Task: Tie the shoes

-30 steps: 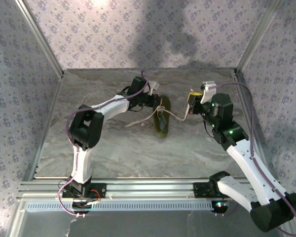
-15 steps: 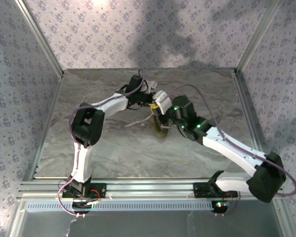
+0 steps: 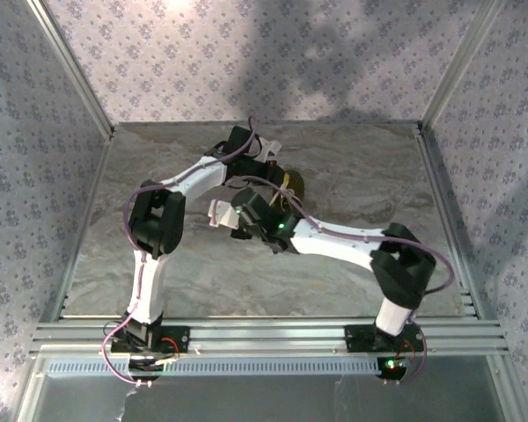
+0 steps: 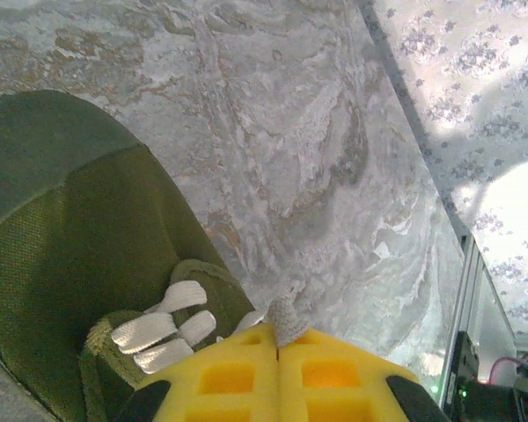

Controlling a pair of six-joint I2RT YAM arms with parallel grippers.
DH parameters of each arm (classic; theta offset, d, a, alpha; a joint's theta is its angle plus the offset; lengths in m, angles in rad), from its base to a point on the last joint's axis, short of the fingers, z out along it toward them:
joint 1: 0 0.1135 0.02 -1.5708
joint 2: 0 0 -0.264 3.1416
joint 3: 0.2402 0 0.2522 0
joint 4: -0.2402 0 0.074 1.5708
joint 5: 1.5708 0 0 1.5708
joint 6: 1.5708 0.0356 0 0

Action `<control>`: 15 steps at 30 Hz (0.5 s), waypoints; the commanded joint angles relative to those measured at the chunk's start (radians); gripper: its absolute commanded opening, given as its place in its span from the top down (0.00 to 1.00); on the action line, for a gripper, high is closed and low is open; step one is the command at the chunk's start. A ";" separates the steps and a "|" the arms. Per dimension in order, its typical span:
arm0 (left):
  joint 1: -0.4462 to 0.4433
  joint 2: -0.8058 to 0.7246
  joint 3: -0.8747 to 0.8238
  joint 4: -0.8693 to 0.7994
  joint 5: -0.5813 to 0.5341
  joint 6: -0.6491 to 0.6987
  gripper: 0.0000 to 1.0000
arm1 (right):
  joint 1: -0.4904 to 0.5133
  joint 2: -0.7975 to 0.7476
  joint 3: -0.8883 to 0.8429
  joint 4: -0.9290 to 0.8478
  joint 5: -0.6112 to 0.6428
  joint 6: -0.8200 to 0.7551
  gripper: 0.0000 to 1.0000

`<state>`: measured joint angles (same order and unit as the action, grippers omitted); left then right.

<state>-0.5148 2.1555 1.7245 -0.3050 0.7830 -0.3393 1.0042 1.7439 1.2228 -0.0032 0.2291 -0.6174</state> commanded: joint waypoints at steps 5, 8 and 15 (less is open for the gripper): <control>0.013 0.027 0.058 -0.082 0.085 0.070 1.00 | 0.012 0.195 0.096 0.105 0.178 -0.241 1.00; 0.014 0.030 0.072 -0.107 0.088 0.087 1.00 | -0.003 0.286 0.177 0.102 0.217 -0.267 1.00; 0.014 0.032 0.092 -0.146 0.091 0.108 1.00 | -0.050 0.481 0.402 0.022 0.312 -0.309 1.00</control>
<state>-0.5045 2.1761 1.7821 -0.4149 0.8421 -0.2592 0.9699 2.1750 1.5429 0.0502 0.4660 -0.8783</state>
